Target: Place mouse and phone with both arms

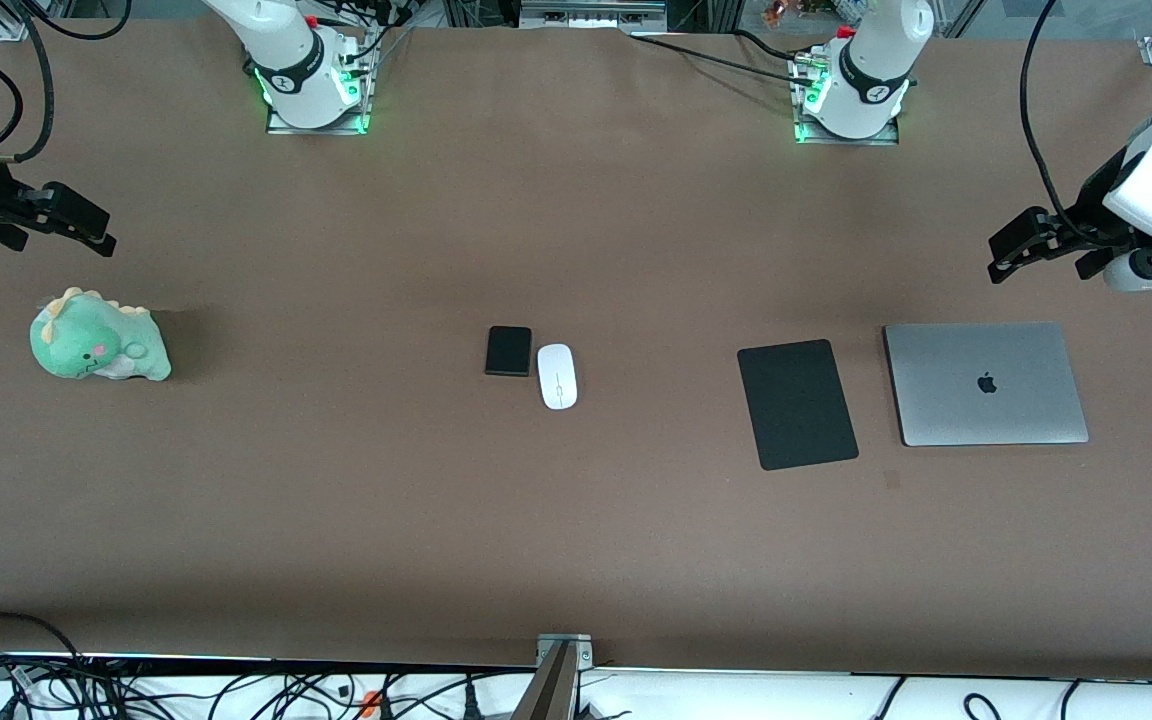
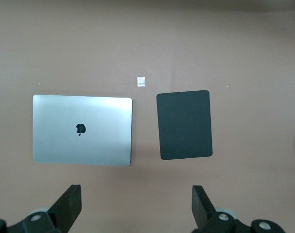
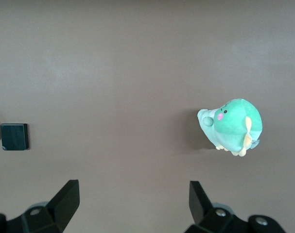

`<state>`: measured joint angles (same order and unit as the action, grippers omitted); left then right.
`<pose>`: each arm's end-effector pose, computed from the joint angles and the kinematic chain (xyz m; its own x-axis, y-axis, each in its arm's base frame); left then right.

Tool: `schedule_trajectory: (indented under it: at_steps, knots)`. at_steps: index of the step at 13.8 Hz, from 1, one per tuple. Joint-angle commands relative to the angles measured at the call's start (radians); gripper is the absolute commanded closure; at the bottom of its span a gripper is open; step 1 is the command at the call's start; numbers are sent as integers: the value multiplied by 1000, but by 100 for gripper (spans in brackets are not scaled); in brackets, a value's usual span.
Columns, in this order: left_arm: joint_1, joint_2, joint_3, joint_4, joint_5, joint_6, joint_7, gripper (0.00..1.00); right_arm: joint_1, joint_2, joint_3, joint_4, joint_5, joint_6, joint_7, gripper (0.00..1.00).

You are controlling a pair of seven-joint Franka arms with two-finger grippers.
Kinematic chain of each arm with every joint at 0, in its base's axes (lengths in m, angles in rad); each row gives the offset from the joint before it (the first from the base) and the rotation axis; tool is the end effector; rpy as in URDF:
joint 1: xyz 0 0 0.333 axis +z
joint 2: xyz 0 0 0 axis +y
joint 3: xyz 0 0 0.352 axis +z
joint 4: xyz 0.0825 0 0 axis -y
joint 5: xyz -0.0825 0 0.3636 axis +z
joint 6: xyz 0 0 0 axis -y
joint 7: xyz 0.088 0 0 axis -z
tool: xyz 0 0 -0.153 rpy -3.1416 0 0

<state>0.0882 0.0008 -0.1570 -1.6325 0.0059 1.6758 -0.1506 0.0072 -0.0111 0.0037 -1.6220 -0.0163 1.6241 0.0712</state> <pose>0.5440 -0.0366 0.5954 0.9958 0.0812 0.0429 0.0812 -0.9967 0.0007 0.5352 0.0034 0.6019 0.9981 -0.0594 0.0143 -0.0596 -0.9981 0.0154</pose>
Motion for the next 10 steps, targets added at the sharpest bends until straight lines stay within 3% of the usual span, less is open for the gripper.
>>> schedule_trajectory:
  at_steps: [1,10]
  knots:
    - [7,2,-7,16,-29,-5,3,0,-1,-18,4,-15,-5,-6,7,0]
    - [5,1,-7,16,-29,-13,3,0,-3,-18,4,-15,-5,-6,5,0]
